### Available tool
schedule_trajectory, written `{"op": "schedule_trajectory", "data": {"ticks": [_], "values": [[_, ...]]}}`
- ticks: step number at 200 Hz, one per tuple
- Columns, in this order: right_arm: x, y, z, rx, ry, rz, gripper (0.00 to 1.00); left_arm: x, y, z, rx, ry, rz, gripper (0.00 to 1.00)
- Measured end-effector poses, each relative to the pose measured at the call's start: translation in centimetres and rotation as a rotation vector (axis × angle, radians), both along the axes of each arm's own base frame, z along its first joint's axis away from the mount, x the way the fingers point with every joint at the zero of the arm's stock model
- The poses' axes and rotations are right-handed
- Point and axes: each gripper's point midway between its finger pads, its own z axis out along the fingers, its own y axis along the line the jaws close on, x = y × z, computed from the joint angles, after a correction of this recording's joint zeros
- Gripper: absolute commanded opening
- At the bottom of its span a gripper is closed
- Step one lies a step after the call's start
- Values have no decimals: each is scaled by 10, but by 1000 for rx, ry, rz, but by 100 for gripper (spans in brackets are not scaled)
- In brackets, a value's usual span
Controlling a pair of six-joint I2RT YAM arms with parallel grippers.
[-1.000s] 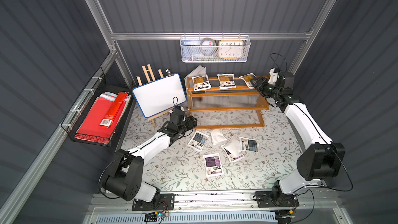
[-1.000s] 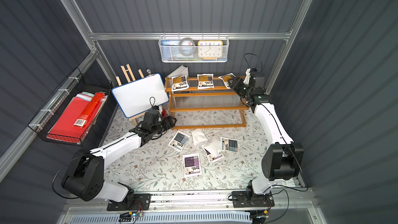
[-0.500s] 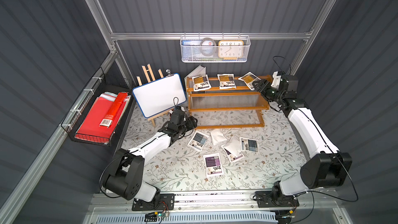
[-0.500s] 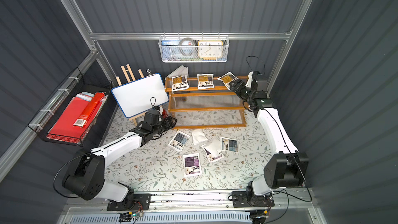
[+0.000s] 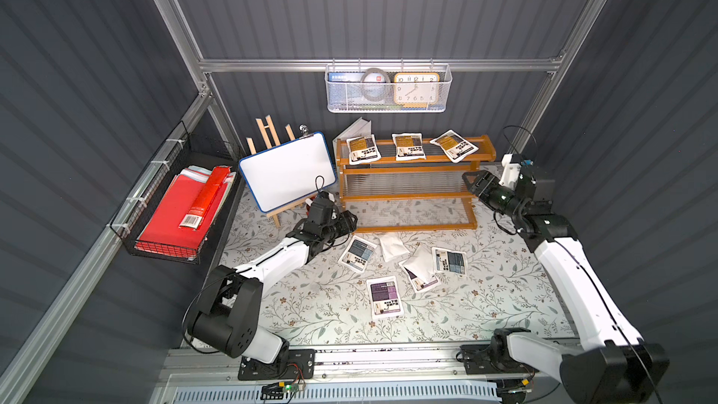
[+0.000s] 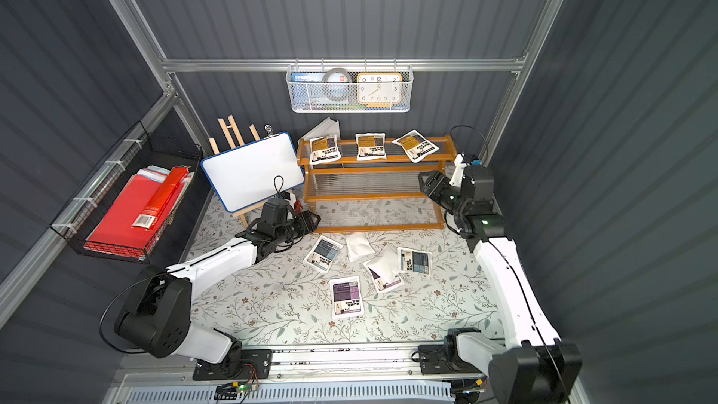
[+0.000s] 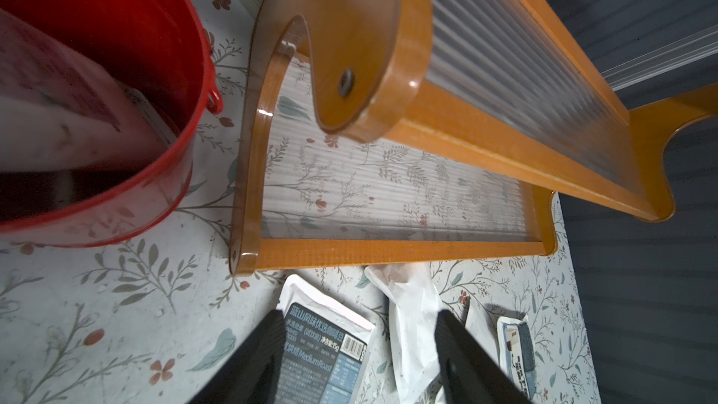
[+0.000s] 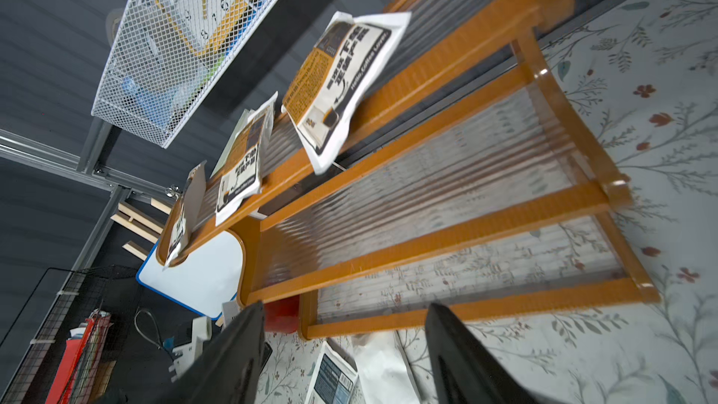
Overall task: Place the bagged coffee beans on the shelf by color
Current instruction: Place the bagged coffee beans on the shelf, then pick up the bagged coffee beans at the center of the board.
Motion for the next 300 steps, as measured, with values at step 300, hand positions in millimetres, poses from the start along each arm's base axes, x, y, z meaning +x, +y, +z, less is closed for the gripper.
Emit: {"op": "schedule_trajectory", "data": {"ticks": [300], "values": [[-99,266,-273,-22,591,868,57,-48,31,-98,267,255,-160,66]]}}
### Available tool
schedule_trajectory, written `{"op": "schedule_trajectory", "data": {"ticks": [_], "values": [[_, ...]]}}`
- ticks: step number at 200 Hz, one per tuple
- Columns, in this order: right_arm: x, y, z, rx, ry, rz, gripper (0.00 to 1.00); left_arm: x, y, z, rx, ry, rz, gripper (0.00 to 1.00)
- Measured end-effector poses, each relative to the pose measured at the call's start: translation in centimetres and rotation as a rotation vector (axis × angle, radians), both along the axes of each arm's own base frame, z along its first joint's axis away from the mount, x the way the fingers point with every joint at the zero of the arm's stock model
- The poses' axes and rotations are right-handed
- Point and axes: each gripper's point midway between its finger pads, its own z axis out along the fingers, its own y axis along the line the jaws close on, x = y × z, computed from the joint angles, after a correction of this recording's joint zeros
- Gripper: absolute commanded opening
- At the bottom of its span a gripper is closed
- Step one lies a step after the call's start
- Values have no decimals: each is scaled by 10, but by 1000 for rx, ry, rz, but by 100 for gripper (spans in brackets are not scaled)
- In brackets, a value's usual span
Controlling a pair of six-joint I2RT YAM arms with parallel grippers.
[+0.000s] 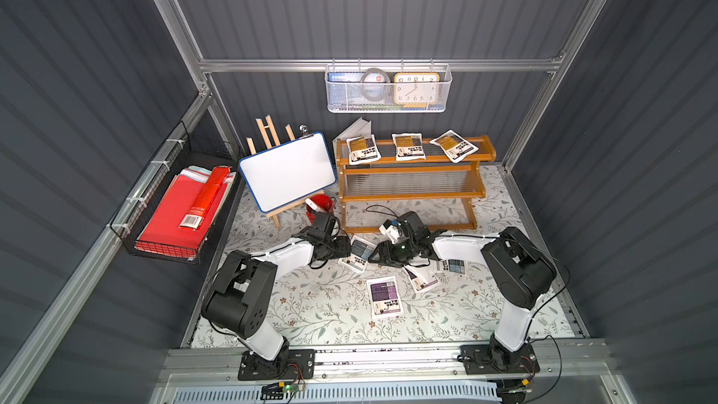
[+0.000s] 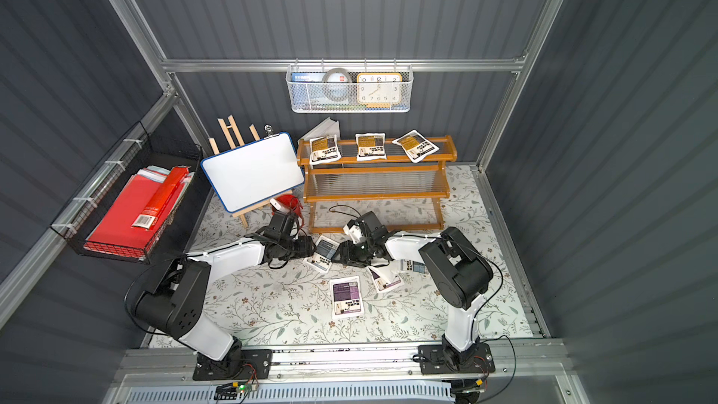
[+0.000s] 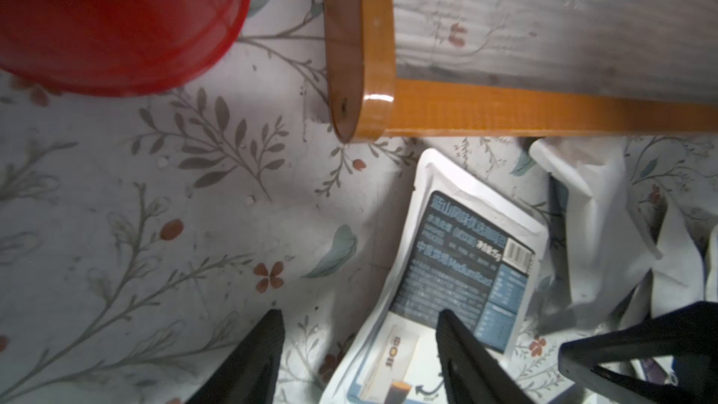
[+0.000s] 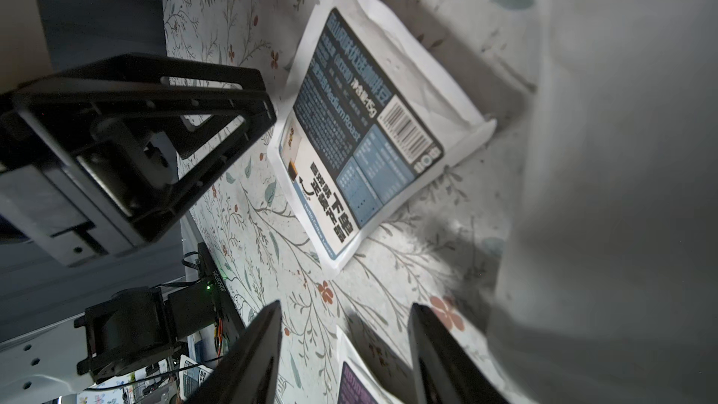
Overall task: Place the bagged coffee beans on the shelf by color
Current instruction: Pick up the bagged coffee beans at the center of the board.
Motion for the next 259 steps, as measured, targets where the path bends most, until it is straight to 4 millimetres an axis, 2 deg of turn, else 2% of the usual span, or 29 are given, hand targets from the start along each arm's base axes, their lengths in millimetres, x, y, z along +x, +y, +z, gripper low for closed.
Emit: {"op": "schedule_trajectory", "data": {"ticks": [19,27,53,78,113,137,165,198,232,242,259], "values": [[-1,4,-7,-2,11,13,54,3,-3,-1,-13,-14,-16,66],[0,5,-10,-3,11,16,49,4,-4,-1,-20,-21,-22,65],[7,12,-14,8,9,20,40,5,-9,-1,-51,-37,-48,57],[14,19,-16,27,1,17,35,2,-18,-1,-108,-41,-85,56],[22,27,-18,49,-10,15,34,-6,-28,0,-176,-34,-128,53],[26,31,-18,57,-21,11,34,-17,-32,-2,-210,-5,-153,38],[28,31,-18,56,-30,6,34,-32,-33,-6,-234,60,-159,15],[30,30,-18,52,-36,2,34,-36,-33,-3,-246,78,-151,0],[32,25,-15,22,-55,-15,36,-33,-35,10,-270,52,-132,0],[33,24,-12,15,-65,-17,39,-31,-35,15,-280,41,-125,0],[34,22,-4,12,-84,-20,50,-29,-37,27,-299,10,-117,0]]}}
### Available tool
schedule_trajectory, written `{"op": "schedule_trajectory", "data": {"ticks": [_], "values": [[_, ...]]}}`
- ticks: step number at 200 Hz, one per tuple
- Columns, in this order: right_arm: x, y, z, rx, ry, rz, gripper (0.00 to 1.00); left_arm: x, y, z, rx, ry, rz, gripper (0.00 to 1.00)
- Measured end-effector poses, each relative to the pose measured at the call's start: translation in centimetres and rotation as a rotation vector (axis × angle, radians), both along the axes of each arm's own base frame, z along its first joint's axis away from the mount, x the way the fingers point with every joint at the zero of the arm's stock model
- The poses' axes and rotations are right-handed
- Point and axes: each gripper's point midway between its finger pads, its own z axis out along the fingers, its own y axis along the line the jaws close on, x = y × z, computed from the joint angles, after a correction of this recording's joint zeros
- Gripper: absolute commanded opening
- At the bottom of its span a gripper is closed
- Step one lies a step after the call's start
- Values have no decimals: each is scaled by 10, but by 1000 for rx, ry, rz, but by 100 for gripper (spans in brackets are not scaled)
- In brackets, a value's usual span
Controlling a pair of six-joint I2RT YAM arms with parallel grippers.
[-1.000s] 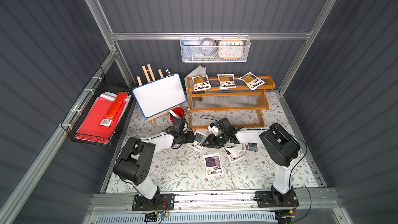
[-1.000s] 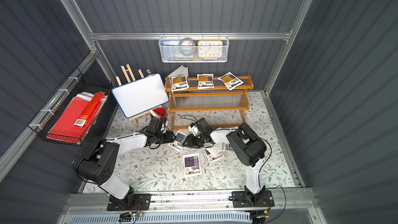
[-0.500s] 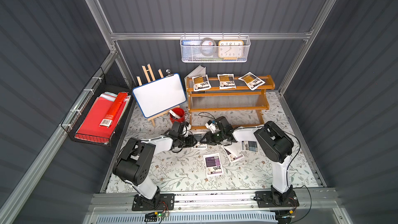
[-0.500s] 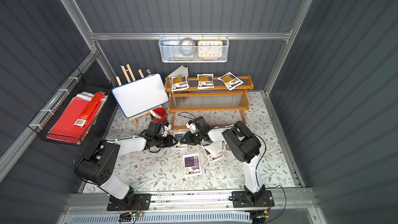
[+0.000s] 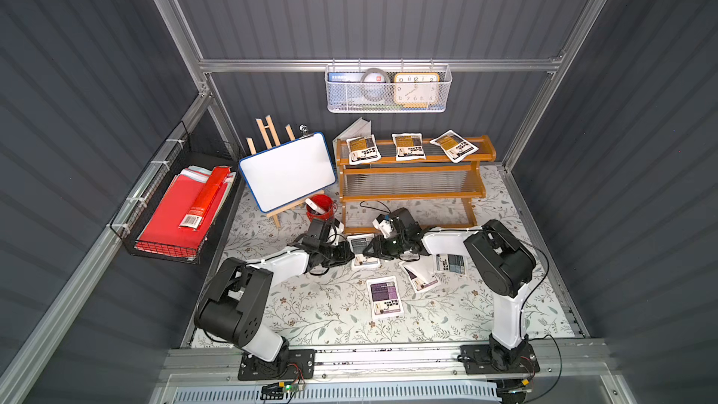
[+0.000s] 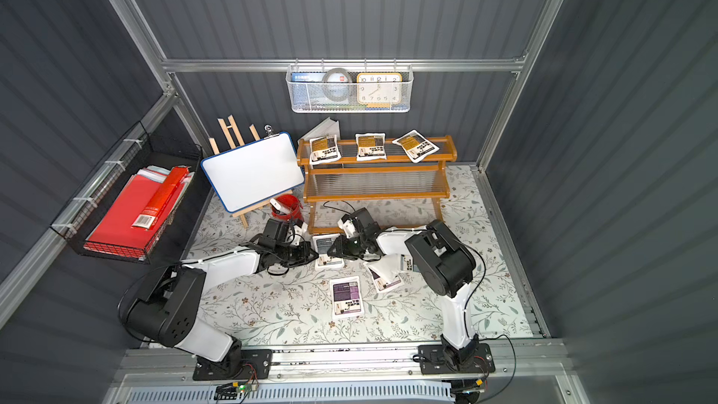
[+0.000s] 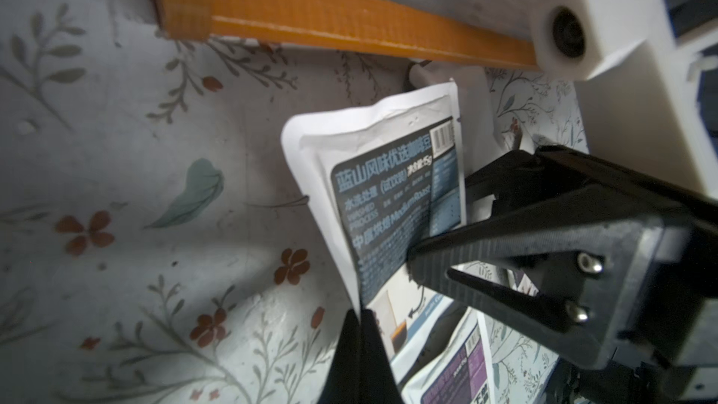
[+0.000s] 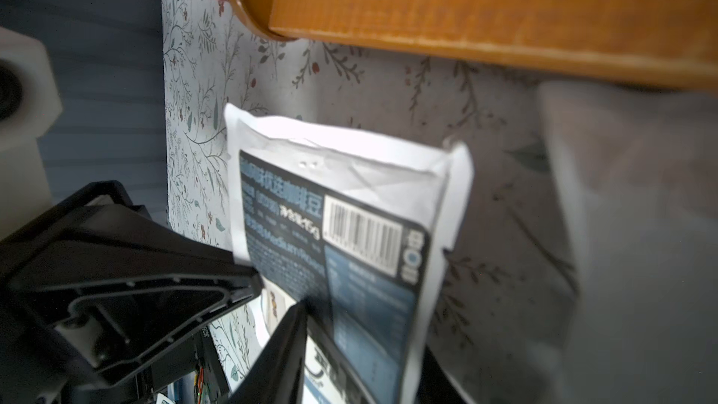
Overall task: Place the bagged coffee beans on the shelf by color
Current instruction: Pick up the bagged coffee beans at the center of the board.
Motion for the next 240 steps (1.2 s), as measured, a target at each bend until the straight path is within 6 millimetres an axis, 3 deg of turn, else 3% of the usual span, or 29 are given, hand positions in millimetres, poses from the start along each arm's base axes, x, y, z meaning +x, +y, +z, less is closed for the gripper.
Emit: {"op": "schedule_trajectory", "data": {"ticks": [24,80,127,153,192,240], "values": [[0,-2,16,12,-41,1,59,4,-2,26,-37,-66,12,0],[-12,-10,68,124,-135,-8,59,11,-5,89,-149,-195,59,0],[-12,-12,146,270,-284,-21,60,24,-13,127,-234,-253,75,0],[-12,-12,182,352,-342,-39,54,27,-18,141,-289,-271,72,0],[-5,-14,199,399,-358,-96,37,31,-23,160,-363,-293,82,0],[8,-15,204,415,-384,-161,30,34,-28,177,-436,-310,88,0]]}}
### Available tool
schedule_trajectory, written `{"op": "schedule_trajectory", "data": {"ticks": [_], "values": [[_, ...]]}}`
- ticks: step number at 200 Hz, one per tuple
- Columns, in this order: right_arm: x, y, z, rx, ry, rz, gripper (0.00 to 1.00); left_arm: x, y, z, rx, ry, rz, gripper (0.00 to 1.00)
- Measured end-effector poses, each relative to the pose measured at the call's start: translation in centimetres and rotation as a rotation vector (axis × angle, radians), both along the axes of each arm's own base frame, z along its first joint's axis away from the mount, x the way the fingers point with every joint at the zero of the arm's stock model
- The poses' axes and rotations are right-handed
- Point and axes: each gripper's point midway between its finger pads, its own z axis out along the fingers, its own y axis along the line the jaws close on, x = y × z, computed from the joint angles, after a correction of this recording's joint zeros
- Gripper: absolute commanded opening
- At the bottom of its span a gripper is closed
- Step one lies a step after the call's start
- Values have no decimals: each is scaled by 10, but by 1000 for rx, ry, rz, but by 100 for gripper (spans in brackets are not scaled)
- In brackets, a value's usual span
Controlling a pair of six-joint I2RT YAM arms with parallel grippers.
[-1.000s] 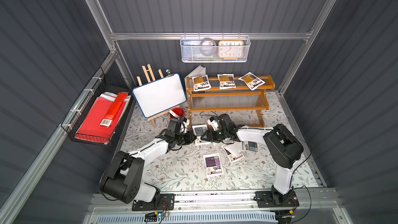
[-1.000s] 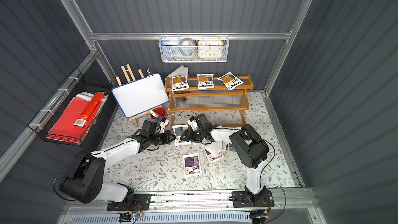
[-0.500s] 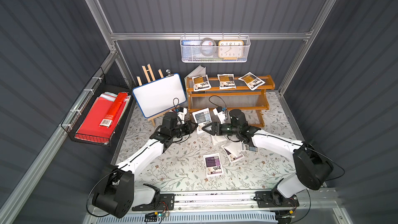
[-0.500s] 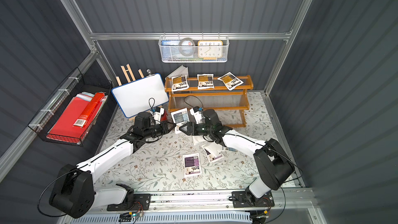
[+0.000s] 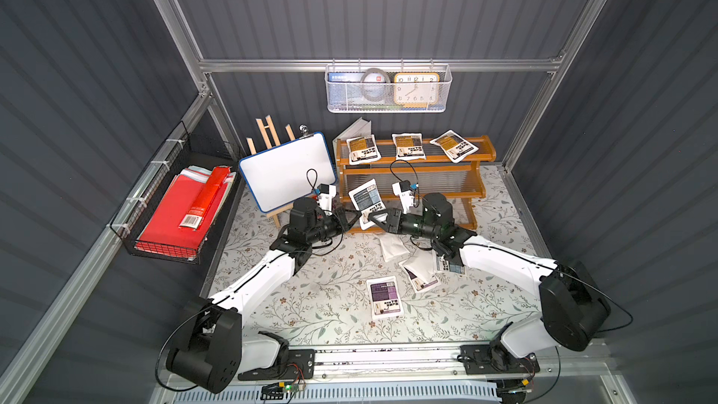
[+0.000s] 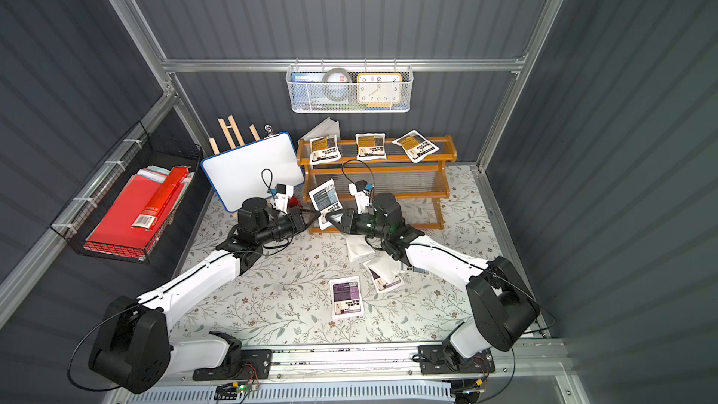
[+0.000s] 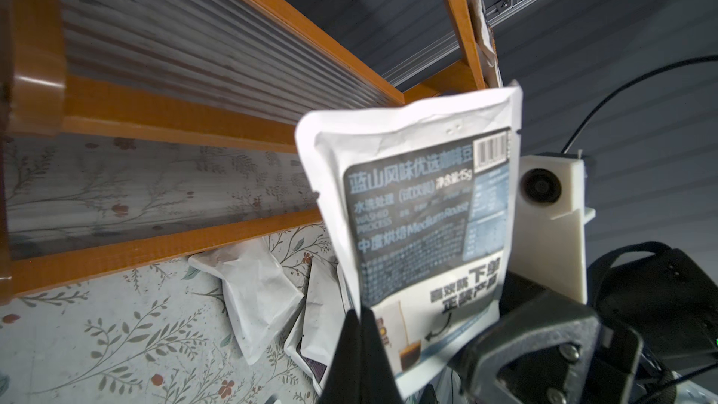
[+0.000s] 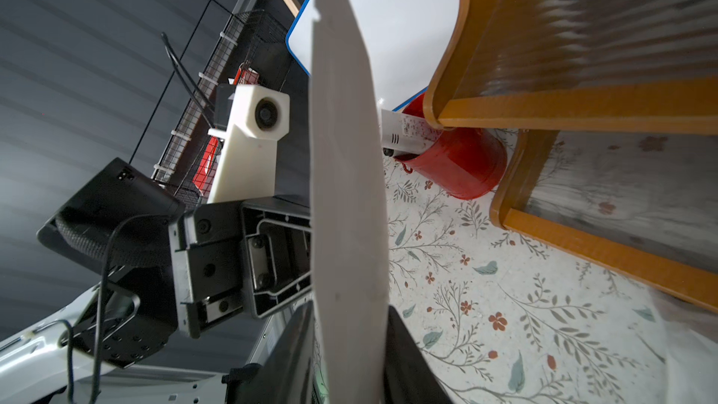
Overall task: Place the bagged coffee beans on the shelf by color
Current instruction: Pick up the bagged coffee beans at the center of the board.
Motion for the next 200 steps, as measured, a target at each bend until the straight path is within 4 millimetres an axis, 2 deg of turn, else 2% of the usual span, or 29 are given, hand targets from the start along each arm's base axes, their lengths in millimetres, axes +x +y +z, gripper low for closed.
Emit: {"op": "schedule_trajectory", "data": {"ticks": [25,61,83,128,172,200], "values": [[5,-4,-5,6,2,-44,28,2,-2,9,-37,-12,3,0],[8,-12,-20,15,29,-105,19,4,-2,21,-84,-26,11,0],[10,-14,-14,47,19,-127,19,4,-3,24,-94,-28,13,0],[14,-19,8,106,-19,-165,27,4,-3,24,-100,-33,13,0],[16,-18,9,109,-21,-171,30,4,-3,23,-100,-31,14,0],[20,-16,6,112,-23,-176,26,4,-3,23,-100,-31,13,0]]}}
